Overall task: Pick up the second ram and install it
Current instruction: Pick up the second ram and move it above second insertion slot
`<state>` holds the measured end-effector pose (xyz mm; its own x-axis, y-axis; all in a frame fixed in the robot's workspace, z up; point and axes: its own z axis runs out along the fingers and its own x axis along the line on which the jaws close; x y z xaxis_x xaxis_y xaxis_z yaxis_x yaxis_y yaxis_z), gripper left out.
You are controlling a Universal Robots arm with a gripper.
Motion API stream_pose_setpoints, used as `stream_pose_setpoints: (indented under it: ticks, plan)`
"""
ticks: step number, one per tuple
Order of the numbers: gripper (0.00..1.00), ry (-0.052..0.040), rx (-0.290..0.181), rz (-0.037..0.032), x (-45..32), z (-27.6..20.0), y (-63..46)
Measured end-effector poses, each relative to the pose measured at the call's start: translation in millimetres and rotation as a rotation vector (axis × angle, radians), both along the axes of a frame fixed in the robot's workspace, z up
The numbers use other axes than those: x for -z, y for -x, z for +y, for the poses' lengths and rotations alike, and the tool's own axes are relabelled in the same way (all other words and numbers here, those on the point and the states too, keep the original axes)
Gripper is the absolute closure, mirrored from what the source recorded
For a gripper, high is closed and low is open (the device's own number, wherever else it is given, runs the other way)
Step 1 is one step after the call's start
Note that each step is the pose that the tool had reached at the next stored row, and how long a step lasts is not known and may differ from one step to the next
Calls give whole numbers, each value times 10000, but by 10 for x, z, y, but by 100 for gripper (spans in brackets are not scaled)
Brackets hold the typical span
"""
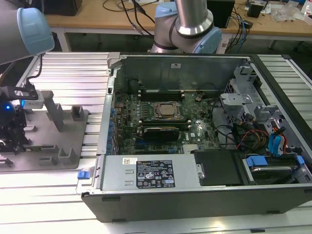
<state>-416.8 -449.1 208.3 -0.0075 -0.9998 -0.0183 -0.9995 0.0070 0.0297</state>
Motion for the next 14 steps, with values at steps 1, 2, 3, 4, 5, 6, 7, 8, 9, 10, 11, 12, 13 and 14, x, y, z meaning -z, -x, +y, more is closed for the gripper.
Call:
stream_pose_setpoints:
  ticks: [1, 2, 3, 4, 5, 6, 7, 8, 9, 10, 11, 12, 13, 14]
  plan:
    - [72, 0, 0, 0, 0, 0, 0]
    - [72, 0, -2, -1, 1, 0, 0]
    - [72, 0, -3, -1, 1, 1, 0]
    - [72, -2, -2, -4, 2, 2, 23]
    - [72, 0, -5, -2, 0, 0, 25]
    - [72, -1, -4, -3, 1, 1, 26]
    - [72, 0, -3, -3, 1, 1, 27]
    - [81, -1, -4, -3, 1, 1, 28]
    - [81, 0, -4, -3, 1, 1, 29]
    - [81, -1, -4, -3, 1, 1, 29]
    - [81, -1, -4, -3, 1, 1, 30]
    - [82, 0, -3, -3, 1, 1, 30]
    - [82, -1, -4, -3, 1, 1, 31]
    - [82, -1, -3, -2, 1, 1, 31]
